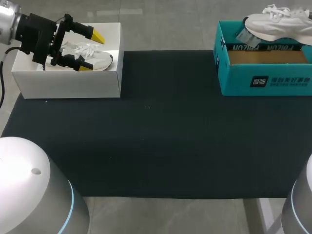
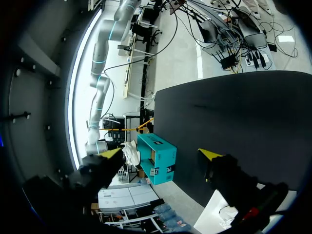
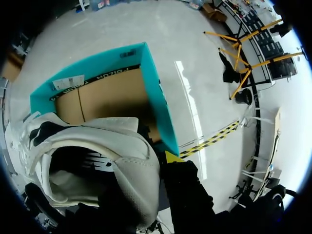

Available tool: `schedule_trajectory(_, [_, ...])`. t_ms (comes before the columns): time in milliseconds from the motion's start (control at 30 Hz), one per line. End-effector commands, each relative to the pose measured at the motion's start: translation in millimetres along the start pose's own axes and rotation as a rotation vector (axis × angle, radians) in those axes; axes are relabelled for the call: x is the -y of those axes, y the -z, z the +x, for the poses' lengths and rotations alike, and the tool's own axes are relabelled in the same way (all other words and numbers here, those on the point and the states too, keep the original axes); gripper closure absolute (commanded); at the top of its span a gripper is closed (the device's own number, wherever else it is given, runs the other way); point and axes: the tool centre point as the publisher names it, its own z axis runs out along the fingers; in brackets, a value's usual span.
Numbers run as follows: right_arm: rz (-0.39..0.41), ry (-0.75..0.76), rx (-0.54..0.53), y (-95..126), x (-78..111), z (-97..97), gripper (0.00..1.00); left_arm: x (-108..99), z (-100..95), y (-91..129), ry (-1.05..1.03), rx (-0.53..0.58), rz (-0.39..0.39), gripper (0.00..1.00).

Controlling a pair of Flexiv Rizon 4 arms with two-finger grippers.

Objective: Take the shoe out of the shoebox, open the shoe tongue, remove and reinsert the insole, then place the shoe into the shoebox

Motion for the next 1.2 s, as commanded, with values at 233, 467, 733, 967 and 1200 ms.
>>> schedule_trajectory(233, [-0.079,0.081,0.138,-43,6.7,20.6,1.0,-1,-0.7,0,0.0,-0.005,0.002,0.0])
schedule_trajectory(467, [-0.096,0.055,0.138,-49,-1.6,25.2,1.0,-1,-0.7,0,0.0,-0.005,0.002,0.0])
schedule_trajectory(733, [-0.145,0.111,0.172,-73,6.5,28.4,1.0,-1,-0.7,0,0.0,-0.005,0.002,0.0])
schedule_trajectory(967, [-0.17,0.042,0.181,-93,3.3,20.6,1.0,-1,-0.7,0,0.0,-0.005,0.002,0.0])
schedule_trajectory(1200, [-0.181,0.026,0.176,-110,2.4,19.1,1.0,-1,-0.7,0,0.0,-0.005,0.002,0.0])
